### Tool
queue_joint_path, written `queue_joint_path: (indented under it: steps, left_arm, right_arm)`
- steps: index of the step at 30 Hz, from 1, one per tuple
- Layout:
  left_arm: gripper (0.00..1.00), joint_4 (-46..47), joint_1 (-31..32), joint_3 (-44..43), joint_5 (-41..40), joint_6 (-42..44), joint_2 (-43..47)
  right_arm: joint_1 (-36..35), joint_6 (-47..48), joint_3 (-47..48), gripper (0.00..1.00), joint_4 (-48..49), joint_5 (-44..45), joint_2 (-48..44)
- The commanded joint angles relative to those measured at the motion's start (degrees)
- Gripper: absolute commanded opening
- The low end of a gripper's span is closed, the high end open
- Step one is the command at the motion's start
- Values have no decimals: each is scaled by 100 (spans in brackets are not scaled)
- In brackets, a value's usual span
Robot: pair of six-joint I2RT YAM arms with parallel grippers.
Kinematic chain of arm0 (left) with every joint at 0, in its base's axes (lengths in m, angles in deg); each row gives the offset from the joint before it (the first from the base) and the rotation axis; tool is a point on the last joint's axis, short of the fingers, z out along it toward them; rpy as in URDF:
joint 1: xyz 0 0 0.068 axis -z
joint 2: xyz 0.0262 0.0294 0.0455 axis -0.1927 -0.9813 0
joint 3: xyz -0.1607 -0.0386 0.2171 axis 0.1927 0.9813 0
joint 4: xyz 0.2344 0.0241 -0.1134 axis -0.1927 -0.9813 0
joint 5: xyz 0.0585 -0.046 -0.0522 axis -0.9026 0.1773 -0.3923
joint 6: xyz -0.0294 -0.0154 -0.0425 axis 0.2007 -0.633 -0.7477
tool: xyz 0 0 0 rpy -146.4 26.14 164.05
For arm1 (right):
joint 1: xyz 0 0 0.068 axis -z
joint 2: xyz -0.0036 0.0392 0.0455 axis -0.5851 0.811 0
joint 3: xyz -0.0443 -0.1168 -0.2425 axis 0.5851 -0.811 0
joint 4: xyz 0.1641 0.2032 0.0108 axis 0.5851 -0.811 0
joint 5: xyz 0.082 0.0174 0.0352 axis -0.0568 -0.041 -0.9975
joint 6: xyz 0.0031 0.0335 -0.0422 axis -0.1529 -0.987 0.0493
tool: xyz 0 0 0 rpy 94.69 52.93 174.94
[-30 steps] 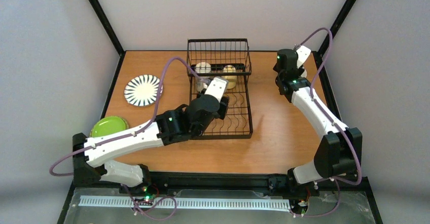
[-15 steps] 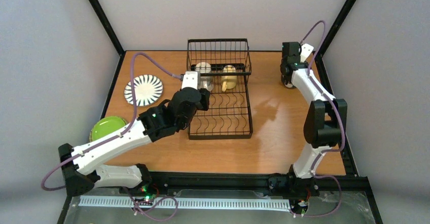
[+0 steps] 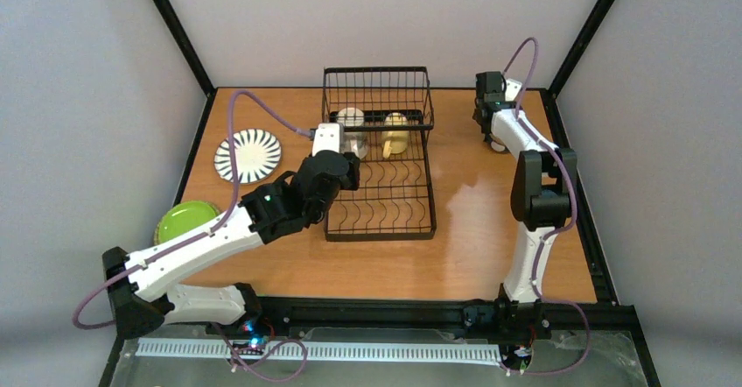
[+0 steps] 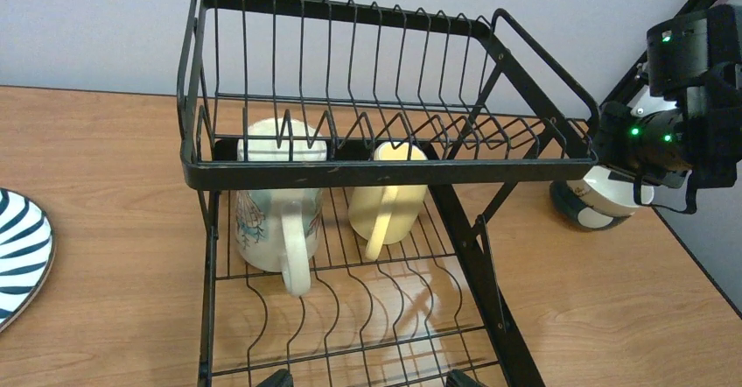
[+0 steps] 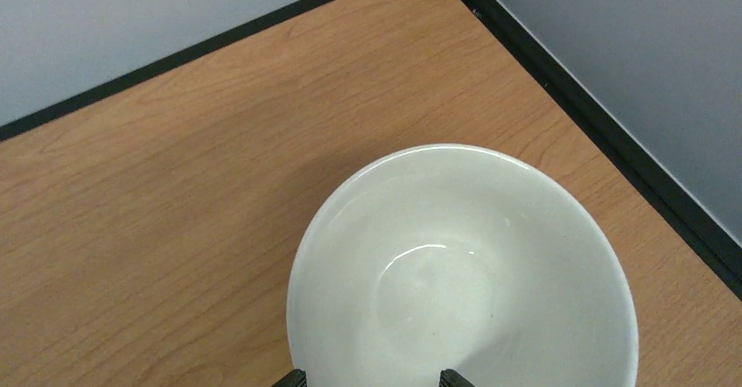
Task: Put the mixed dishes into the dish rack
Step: Grab the bowl from the bowl.
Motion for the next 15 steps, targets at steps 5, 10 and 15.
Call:
queue_joint_path:
  steps: [5,10,15]
  left_arm:
    - [100,122,-37,125,-112,-235,20]
    - [100,134,-37,173,-92,-319,24]
    - [100,146,-37,166,-60,-339,22]
  right_arm:
    - [16,276,43,88,10,-46,286]
    - [14,333,83,88,65,-56,384]
    - [18,267,30,87,81,-14,309]
